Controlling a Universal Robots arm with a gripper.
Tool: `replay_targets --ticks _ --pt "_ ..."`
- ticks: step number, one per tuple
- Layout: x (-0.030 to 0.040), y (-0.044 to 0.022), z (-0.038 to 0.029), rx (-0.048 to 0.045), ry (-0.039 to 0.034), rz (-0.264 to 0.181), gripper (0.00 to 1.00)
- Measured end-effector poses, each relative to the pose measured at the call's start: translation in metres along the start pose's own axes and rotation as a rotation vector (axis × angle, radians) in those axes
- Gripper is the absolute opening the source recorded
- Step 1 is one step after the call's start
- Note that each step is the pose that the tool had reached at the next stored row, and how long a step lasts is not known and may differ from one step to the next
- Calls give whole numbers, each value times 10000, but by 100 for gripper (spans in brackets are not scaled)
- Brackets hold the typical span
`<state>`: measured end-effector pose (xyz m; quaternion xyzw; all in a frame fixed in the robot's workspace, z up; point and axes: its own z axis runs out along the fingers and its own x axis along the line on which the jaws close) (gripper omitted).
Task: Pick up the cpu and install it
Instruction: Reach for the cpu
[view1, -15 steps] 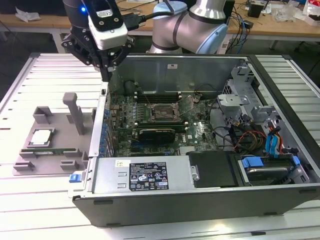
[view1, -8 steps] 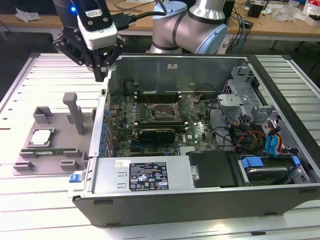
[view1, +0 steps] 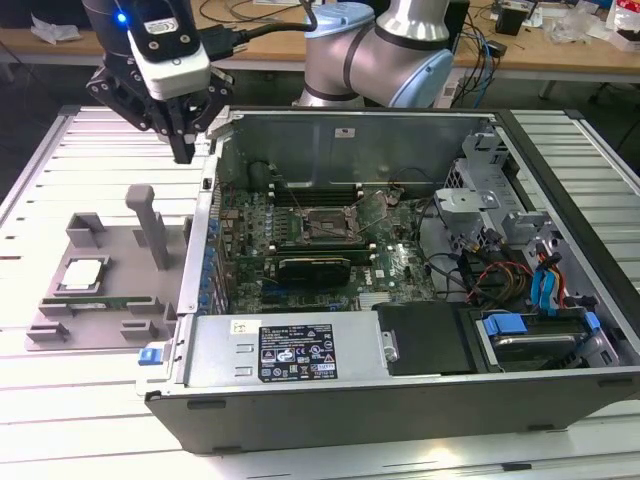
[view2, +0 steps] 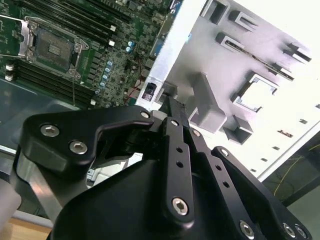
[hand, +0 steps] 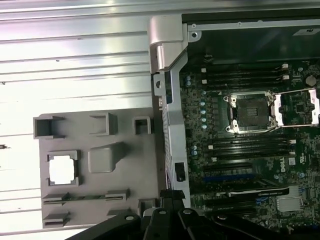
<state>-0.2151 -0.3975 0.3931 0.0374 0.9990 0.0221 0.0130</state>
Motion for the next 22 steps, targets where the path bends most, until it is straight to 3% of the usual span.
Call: replay_targets --ticks 16,22 --pt "287 -21 -7 -1 -4 -1 11" --pt "458 -34 -10 -1 -7 -1 11"
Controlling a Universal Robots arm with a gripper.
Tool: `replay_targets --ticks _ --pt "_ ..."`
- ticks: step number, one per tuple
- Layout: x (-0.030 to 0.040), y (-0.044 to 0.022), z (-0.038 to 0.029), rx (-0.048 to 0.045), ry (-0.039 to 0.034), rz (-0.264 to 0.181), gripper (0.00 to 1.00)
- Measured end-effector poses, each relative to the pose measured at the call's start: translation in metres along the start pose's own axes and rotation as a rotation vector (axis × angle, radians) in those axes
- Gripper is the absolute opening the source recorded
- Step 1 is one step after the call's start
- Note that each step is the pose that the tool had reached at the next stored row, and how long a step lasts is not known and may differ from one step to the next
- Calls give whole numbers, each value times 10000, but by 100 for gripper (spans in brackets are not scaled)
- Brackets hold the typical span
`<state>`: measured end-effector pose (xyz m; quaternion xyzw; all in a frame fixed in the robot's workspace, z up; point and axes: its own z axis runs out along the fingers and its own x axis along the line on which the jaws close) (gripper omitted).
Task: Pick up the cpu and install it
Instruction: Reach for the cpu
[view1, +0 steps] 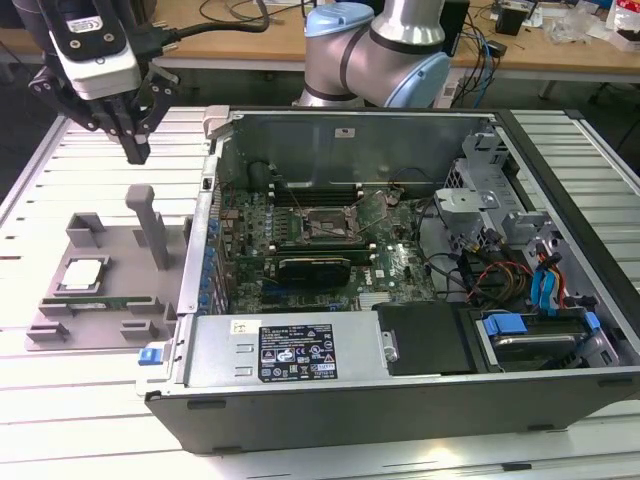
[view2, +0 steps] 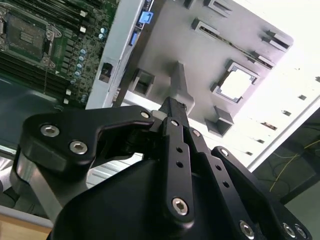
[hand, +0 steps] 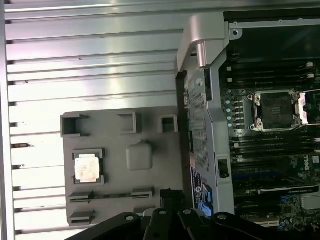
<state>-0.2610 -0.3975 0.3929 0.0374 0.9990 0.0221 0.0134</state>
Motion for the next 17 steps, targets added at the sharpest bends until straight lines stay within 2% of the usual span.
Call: replay_targets --ticks 12,16,17 --pt "272 -20 -3 0 -2 0 11" --pt "324 -25 16 0 -2 0 11" --pt "365 -28 39 0 -3 1 11"
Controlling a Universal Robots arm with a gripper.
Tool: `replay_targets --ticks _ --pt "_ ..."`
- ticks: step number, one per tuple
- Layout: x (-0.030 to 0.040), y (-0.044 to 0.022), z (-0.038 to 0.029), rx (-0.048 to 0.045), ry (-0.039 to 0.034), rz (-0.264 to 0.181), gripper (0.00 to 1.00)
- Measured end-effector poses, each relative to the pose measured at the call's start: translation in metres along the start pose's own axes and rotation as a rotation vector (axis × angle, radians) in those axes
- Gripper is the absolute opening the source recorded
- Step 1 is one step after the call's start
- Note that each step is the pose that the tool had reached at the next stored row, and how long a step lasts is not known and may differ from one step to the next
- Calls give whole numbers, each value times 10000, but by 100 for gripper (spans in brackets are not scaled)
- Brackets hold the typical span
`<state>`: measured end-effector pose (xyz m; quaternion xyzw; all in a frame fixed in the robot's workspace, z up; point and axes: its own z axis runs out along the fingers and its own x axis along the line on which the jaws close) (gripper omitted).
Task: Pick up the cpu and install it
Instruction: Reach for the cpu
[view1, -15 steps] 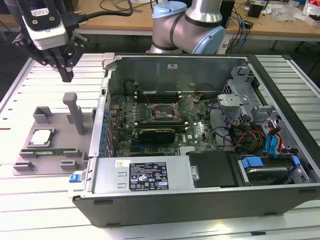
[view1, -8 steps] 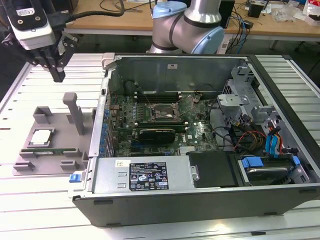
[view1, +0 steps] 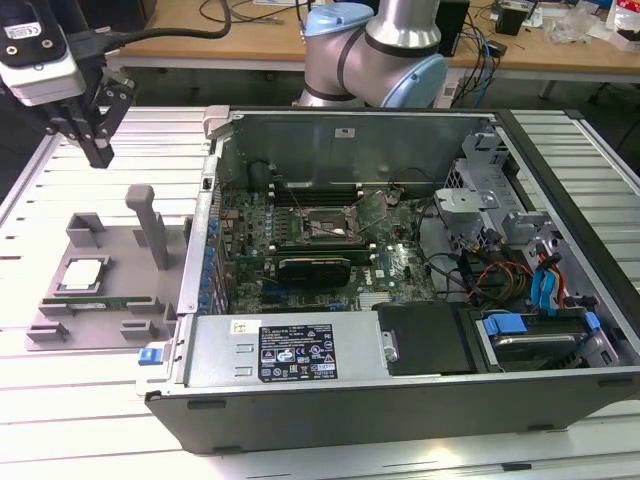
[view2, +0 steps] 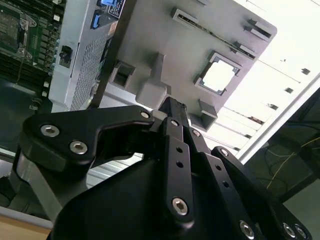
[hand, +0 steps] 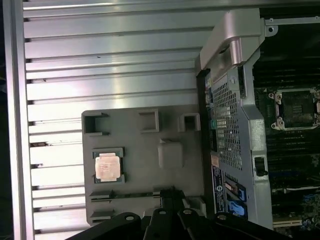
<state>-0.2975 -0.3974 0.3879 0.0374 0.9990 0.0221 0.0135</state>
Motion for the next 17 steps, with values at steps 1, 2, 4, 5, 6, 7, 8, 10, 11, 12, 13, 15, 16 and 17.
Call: replay_targets --ticks 1,2,4,5,6,7,8,10,11,12,13,15,16,17 --pt "27 -3 16 0 1 -1 11" --pt "64 -5 36 0 1 0 11" --pt "106 -8 64 1 2 -1 11" --pt "118 -9 72 1 2 -1 11" --pt "155 -11 99 1 2 -1 11" --pt "175 -12 118 -1 0 -1 11" --pt "184 -13 127 0 0 -1 11" --pt "230 -17 170 0 1 0 11" --pt "257 -19 201 0 1 -1 11" --pt "282 -20 224 1 1 0 11" --pt "298 -21 244 -1 0 0 11" --pt "338 -24 293 0 1 -1 11" --pt "360 -24 322 0 1 -1 11" --pt "392 -22 360 0 1 -1 11"
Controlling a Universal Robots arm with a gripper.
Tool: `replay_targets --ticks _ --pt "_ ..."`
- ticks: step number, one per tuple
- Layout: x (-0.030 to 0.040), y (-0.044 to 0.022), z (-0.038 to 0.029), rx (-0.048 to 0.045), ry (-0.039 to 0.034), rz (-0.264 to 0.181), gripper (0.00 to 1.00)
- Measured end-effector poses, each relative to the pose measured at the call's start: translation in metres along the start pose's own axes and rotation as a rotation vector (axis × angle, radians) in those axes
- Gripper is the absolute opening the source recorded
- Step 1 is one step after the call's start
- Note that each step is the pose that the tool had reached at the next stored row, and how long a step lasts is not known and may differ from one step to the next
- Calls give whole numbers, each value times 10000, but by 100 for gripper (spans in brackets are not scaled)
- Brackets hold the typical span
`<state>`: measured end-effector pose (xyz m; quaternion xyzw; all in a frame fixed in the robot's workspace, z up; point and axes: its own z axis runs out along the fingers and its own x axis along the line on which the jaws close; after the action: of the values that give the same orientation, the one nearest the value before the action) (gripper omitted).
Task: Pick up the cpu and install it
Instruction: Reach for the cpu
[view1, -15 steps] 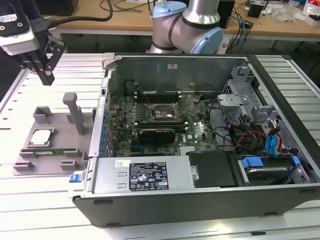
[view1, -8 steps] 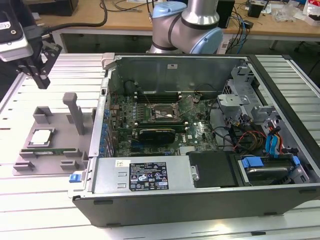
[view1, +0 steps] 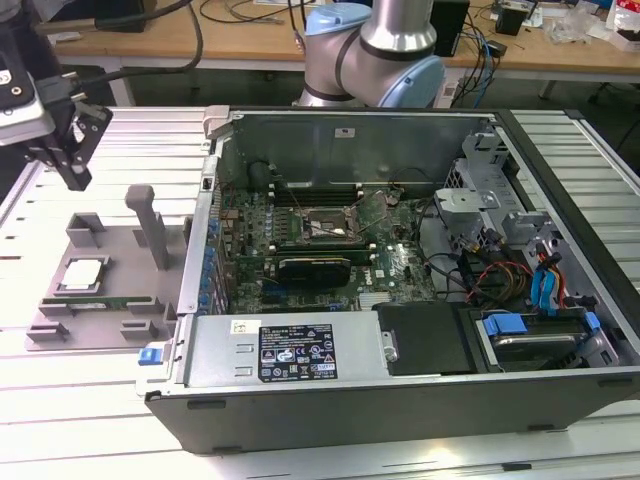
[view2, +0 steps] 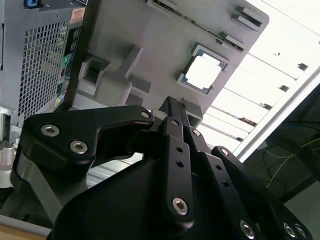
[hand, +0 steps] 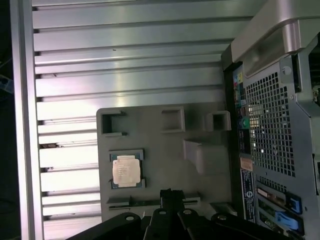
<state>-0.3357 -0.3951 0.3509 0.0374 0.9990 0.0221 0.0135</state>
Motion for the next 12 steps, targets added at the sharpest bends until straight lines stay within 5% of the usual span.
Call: replay_targets --ticks 12 --pt "111 -4 252 -10 21 -449 11"
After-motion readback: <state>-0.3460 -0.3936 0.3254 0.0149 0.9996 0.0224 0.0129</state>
